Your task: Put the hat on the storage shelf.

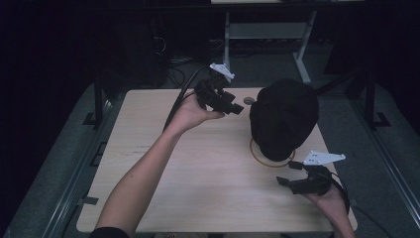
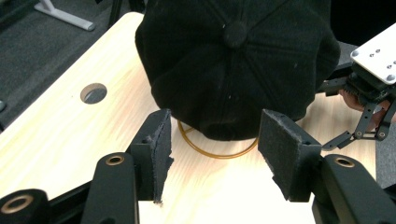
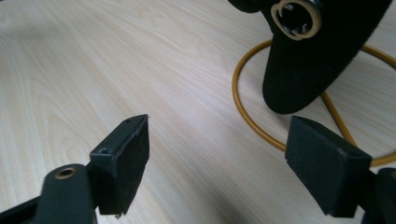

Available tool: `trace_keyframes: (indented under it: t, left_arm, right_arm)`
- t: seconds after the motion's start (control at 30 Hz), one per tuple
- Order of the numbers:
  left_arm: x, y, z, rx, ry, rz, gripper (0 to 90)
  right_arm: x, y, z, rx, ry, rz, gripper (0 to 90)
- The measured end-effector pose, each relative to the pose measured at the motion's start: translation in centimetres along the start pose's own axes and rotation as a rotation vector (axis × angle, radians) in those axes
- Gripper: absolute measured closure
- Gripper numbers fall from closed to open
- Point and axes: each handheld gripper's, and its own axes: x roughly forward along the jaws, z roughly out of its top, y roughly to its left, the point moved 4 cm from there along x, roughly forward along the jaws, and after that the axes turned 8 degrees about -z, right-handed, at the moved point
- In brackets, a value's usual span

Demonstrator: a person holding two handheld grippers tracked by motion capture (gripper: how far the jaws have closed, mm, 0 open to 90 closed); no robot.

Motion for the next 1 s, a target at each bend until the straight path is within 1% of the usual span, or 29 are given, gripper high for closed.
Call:
trace_keyframes:
  t: [0.2,0.3,0.37,0.4,0.47,0.6,0.7,0.77,0.83,0.87,0.9,1.0]
  left_arm:
    - [-0.3,0.3,-1.5,-0.033,-0.013,0.008,41.5]
    - [-0.6,0.5,-2.1,-0.035,-0.007,0.013,40.2]
    - [-0.7,0.6,-2.6,-0.031,0.008,0.025,37.6]
    - [-0.7,0.6,-2.8,-0.037,0.003,0.025,36.8]
    - [-0.8,0.6,-3.2,-0.038,0.010,0.023,36.1]
    - [-1.0,0.6,-4.1,-0.046,0.004,0.025,34.3]
    - [-1.1,0.6,-4.7,-0.063,0.008,0.028,33.5]
    - [-1.3,0.6,-5.2,-0.062,0.013,0.037,33.1]
    - [-1.3,0.6,-5.6,-0.066,0.005,0.042,32.4]
    - [-1.4,0.6,-5.9,-0.063,0.011,0.042,32.4]
    - [-1.4,0.5,-6.1,-0.072,0.007,0.044,32.2]
    - [-1.6,0.6,-6.9,-0.072,0.006,0.050,31.8]
  right_arm:
    - [0.0,0.0,0.0,0.006,-0.004,-0.009,19.8]
    - [0.0,0.1,-0.1,-0.005,-0.003,-0.009,19.9]
    - [0.0,0.2,-0.1,-0.013,-0.005,-0.007,20.0]
    - [0.1,0.2,-0.1,-0.012,-0.002,-0.006,20.1]
    - [0.2,0.2,-0.2,-0.013,0.001,-0.004,20.1]
    - [0.2,0.3,-0.3,-0.010,0.004,0.003,20.3]
    - [0.2,0.3,-0.3,-0.009,0.004,0.003,20.2]
    - [0.2,0.3,-0.3,-0.008,0.000,0.002,20.2]
    - [0.1,0.3,-0.3,-0.010,-0.001,0.001,20.2]
    - [0.2,0.3,-0.3,-0.009,-0.001,0.002,20.2]
    - [0.2,0.3,-0.3,-0.008,0.001,0.002,20.1]
    - [0.2,0.3,-0.3,-0.011,0.003,0.001,20.1]
